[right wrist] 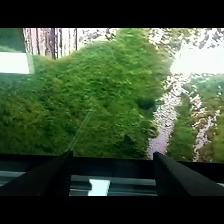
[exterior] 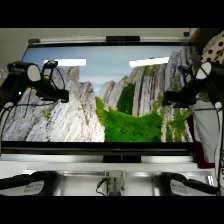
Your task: Fold the shirts.
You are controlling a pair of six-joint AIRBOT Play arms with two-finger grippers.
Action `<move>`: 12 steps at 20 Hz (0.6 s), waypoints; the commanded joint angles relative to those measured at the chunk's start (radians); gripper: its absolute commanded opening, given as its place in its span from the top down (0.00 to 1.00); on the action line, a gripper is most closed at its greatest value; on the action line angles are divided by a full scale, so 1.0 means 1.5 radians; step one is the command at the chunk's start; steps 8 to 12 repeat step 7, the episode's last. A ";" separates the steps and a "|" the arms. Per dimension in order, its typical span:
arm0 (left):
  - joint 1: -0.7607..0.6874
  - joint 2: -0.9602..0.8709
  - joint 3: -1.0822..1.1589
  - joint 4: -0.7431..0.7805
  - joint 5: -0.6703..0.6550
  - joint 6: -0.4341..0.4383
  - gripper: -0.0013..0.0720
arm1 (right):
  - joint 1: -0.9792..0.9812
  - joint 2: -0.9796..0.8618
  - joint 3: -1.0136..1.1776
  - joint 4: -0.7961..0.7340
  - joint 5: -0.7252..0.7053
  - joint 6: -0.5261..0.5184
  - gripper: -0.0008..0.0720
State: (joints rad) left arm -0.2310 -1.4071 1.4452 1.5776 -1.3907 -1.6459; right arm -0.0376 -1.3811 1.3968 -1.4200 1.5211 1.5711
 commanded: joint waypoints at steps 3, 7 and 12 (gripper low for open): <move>0.000 0.002 -0.007 -0.002 0.013 0.003 0.00 | 0.003 -0.001 -0.003 0.001 0.003 0.002 0.15; 0.001 0.002 -0.007 -0.002 0.012 0.027 0.00 | 0.003 -0.001 -0.003 0.001 0.003 0.002 0.15; 0.001 0.002 -0.007 -0.002 0.012 0.027 0.00 | 0.003 -0.001 -0.003 0.001 0.003 0.002 0.15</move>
